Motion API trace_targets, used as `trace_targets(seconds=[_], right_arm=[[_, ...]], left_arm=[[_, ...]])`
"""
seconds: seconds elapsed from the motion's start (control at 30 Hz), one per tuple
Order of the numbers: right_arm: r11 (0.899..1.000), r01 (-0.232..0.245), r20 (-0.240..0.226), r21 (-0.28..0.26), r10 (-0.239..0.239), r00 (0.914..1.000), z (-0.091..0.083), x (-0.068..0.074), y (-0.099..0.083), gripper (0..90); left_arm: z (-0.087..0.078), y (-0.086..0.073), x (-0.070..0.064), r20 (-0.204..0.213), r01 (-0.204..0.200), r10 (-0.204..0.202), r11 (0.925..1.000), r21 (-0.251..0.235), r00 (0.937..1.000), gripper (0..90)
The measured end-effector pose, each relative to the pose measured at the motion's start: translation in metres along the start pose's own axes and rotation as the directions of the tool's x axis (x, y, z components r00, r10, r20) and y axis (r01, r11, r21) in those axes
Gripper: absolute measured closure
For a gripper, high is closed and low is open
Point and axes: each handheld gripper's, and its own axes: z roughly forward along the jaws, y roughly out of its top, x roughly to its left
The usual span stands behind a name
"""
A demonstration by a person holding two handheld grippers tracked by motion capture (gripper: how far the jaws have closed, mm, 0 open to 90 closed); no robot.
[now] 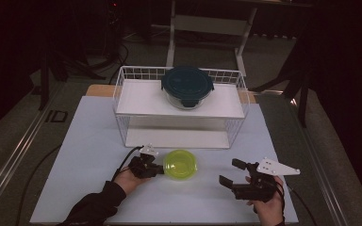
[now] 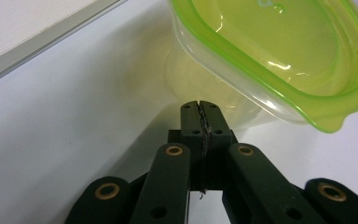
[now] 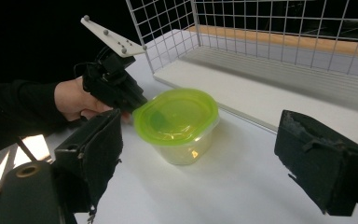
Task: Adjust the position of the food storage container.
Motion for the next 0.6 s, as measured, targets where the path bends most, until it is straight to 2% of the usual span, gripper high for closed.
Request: trace_targets(seconds=[0.07, 0.23, 0.33, 0.43, 0.47, 0.5, 0.6], right_arm=[[1.000, 0.000, 0.000, 0.000, 0.000, 1.0000, 0.000, 0.000, 0.000, 14.8], [1.000, 0.004, 0.001, 0.001, -0.004, 1.0000, 0.000, 0.001, 0.000, 14.8], [1.000, 0.012, 0.009, 0.003, -0.012, 0.9999, 0.000, 0.001, 0.000, 14.8], [1.000, 0.015, 0.013, 0.003, -0.015, 0.9998, -0.001, 0.002, 0.001, 14.8], [1.000, 0.015, 0.013, 0.003, -0.015, 0.9998, -0.001, 0.002, 0.001, 14.8], [1.000, 0.015, 0.012, 0.003, -0.015, 0.9998, -0.001, 0.002, 0.001, 14.8], [1.000, 0.013, 0.013, -0.002, -0.013, 0.9998, -0.001, 0.002, 0.001, 14.8]], left_arm=[[-0.001, 0.000, 0.000, -0.003, 0.001, -0.001, 1.0000, -0.002, 1.0000, 88.9], [-0.019, -0.007, 0.001, -0.015, -0.005, 0.005, 0.9997, -0.022, 0.9999, 88.6], [-0.030, -0.012, 0.002, -0.013, 0.009, -0.010, 0.9987, -0.049, 0.9999, 87.2], [-0.044, -0.016, 0.001, -0.008, 0.016, -0.017, 0.9971, -0.075, 0.9998, 80.8], [-0.044, -0.016, 0.001, -0.008, 0.016, -0.017, 0.9971, -0.075, 0.9998, 77.6], [-0.054, -0.019, -0.002, -0.004, 0.011, -0.012, 0.9957, -0.092, 0.9999, 77.6], [-0.065, -0.021, -0.006, -0.004, 0.009, -0.009, 0.9939, -0.110, 0.9999, 67.2]])
